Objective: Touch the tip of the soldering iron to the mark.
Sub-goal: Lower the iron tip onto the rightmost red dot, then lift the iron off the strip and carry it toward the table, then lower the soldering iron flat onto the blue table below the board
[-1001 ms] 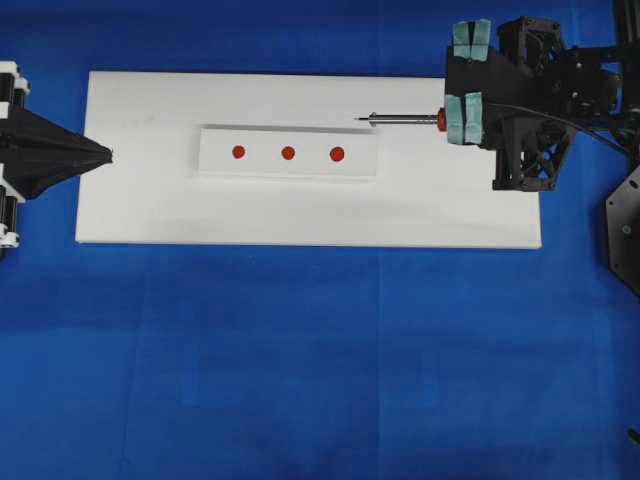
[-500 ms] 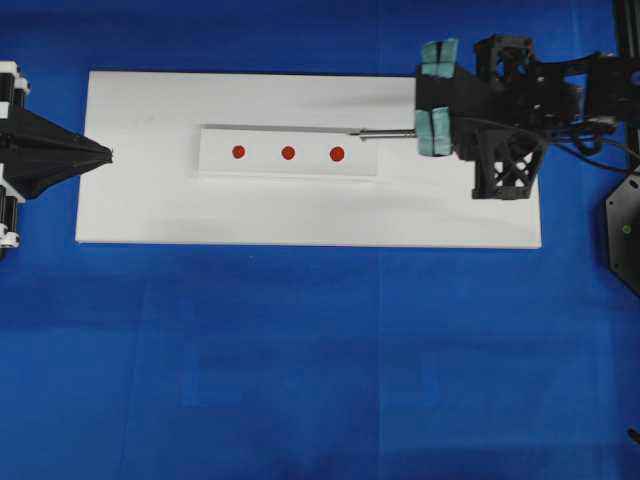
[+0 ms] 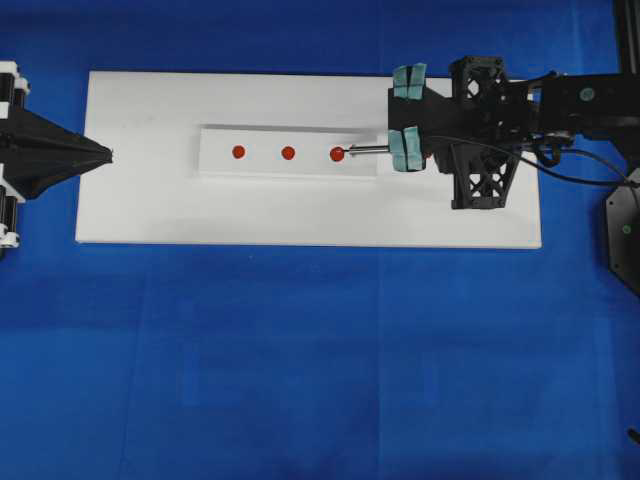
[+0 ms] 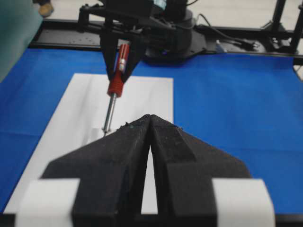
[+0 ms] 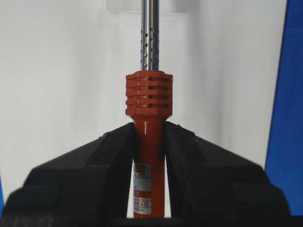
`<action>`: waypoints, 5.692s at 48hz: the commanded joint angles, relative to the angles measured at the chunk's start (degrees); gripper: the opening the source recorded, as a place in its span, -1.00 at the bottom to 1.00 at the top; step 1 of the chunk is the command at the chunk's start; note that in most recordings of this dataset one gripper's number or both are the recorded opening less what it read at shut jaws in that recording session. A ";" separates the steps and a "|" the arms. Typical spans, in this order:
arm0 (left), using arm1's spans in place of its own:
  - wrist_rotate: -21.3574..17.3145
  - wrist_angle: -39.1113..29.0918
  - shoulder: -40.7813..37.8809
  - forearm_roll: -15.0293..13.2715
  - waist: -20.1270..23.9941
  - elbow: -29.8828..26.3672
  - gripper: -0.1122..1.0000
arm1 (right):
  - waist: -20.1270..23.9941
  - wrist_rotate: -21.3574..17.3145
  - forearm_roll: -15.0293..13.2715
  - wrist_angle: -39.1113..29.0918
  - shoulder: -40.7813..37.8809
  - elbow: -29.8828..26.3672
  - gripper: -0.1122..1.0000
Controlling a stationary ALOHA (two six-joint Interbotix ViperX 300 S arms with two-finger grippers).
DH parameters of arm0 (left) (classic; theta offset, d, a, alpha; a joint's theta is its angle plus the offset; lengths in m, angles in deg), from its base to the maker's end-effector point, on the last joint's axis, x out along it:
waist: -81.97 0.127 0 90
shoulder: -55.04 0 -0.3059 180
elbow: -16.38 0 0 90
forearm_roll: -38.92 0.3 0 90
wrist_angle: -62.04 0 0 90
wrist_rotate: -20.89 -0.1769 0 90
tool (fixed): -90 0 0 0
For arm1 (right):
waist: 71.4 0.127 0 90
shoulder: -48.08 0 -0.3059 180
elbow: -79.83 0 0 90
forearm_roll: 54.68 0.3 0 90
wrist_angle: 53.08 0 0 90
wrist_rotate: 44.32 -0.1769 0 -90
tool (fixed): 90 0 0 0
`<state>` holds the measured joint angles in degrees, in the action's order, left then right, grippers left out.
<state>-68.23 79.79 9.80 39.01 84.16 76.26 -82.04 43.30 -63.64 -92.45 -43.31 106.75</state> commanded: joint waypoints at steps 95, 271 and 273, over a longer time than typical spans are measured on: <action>0.09 0.53 -0.26 0.00 0.18 -0.62 -0.77 | -1.23 0.44 0.26 2.81 -2.46 0.26 -0.68; 1.05 1.14 -0.18 0.00 -0.35 -0.53 -0.77 | 29.09 -40.17 -12.92 13.18 -26.89 -26.37 -0.68; 1.05 1.05 -0.18 0.09 -0.26 -0.53 -0.77 | 29.00 -40.17 -12.92 14.68 -27.60 -26.02 -0.68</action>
<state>-67.17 80.58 9.80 39.01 83.90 76.26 -52.95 3.22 -76.65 -80.41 -71.17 80.73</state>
